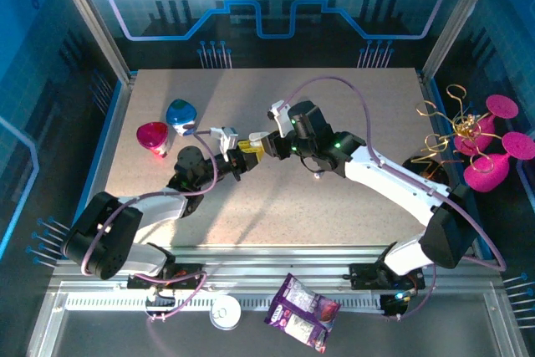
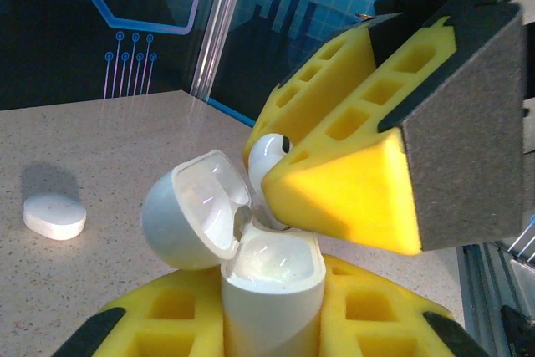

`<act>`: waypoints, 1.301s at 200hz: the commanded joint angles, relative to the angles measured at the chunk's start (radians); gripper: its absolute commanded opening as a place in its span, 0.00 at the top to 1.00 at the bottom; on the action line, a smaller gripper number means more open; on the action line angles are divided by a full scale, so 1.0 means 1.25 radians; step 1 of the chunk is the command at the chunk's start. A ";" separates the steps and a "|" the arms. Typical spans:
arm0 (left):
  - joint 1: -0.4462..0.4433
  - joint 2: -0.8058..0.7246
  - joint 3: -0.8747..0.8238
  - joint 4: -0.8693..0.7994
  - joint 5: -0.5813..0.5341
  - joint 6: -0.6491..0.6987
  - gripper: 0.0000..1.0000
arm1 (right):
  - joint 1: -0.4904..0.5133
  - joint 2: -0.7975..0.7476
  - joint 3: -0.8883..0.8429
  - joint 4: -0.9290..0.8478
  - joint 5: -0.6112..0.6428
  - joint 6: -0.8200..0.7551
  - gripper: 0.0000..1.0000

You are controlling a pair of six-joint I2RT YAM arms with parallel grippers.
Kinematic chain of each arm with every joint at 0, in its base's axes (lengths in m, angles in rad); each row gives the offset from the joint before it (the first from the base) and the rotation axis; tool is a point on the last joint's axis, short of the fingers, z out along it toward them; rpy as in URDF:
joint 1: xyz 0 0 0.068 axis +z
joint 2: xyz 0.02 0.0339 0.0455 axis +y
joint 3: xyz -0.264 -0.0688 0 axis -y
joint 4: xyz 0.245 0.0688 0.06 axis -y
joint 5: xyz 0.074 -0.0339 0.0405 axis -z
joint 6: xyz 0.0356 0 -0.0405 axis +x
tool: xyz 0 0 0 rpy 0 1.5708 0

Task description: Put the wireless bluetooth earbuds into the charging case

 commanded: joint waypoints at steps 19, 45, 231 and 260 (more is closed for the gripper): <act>-0.002 0.017 0.027 0.080 -0.001 -0.019 0.85 | 0.013 -0.035 0.009 0.015 -0.022 0.001 0.62; -0.003 0.032 0.022 0.128 0.016 -0.032 0.85 | 0.013 -0.044 0.022 0.017 -0.019 0.000 0.53; -0.001 -0.018 -0.022 0.151 0.098 0.129 0.84 | -0.270 -0.178 -0.199 0.009 -0.132 0.204 0.27; -0.001 -0.039 -0.027 0.138 0.106 0.130 0.84 | -0.310 -0.074 -0.190 -0.112 -0.101 0.130 0.29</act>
